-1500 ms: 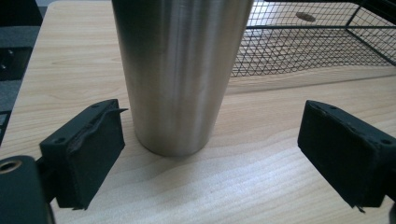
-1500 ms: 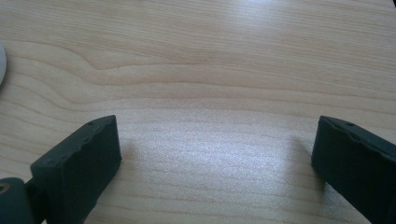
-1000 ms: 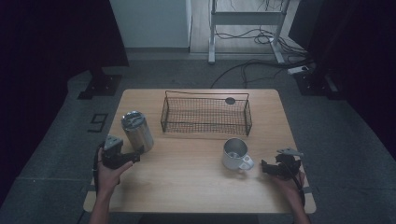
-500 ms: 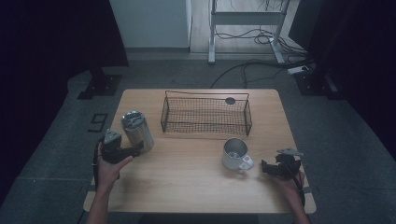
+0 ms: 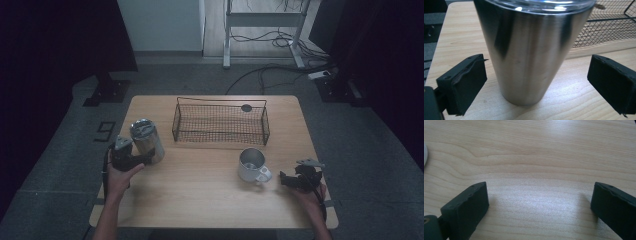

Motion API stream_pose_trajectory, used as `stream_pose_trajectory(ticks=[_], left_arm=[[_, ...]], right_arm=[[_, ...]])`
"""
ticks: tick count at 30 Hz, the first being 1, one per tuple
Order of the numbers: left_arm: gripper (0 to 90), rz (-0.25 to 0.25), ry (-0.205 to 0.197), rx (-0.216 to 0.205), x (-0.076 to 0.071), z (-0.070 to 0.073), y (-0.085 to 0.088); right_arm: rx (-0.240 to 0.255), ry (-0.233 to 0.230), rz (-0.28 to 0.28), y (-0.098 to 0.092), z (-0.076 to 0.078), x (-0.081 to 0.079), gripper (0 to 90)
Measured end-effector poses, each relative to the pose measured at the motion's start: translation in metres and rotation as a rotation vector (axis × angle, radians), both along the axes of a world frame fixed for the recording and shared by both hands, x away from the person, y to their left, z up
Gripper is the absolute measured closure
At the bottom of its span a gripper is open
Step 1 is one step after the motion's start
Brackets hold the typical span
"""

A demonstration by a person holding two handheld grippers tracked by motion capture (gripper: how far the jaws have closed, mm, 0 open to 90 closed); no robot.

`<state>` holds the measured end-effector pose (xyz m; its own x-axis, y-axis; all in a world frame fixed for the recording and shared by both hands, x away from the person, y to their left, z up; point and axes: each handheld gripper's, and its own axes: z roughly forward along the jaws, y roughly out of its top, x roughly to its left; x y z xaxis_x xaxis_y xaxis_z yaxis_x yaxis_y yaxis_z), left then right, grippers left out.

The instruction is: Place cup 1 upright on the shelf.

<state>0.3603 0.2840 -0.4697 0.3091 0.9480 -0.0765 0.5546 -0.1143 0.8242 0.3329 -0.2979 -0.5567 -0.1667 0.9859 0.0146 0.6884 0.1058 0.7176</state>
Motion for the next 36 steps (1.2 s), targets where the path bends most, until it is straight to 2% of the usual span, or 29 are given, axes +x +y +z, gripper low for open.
stream_pose_trajectory(ticks=[17,27,30,36], left_arm=[[2.6,0.008,-0.011,0.013,0.012,-0.005,0.0],[2.9,0.007,-0.02,0.018,0.021,-0.001,-0.001],[3.3,0.003,-0.038,0.021,0.024,0.0,-0.004],[3.4,0.008,-0.034,0.025,0.028,-0.003,-0.006]], right_arm=[[-0.001,0.0,0.0,0.0,0.0,0.0,1.4],[-0.001,0.0,-0.001,0.0,0.0,0.0,1.4],[-0.001,-0.001,0.0,0.0,0.0,0.0,1.4],[-0.001,0.0,0.0,0.0,0.0,0.0,1.4]])
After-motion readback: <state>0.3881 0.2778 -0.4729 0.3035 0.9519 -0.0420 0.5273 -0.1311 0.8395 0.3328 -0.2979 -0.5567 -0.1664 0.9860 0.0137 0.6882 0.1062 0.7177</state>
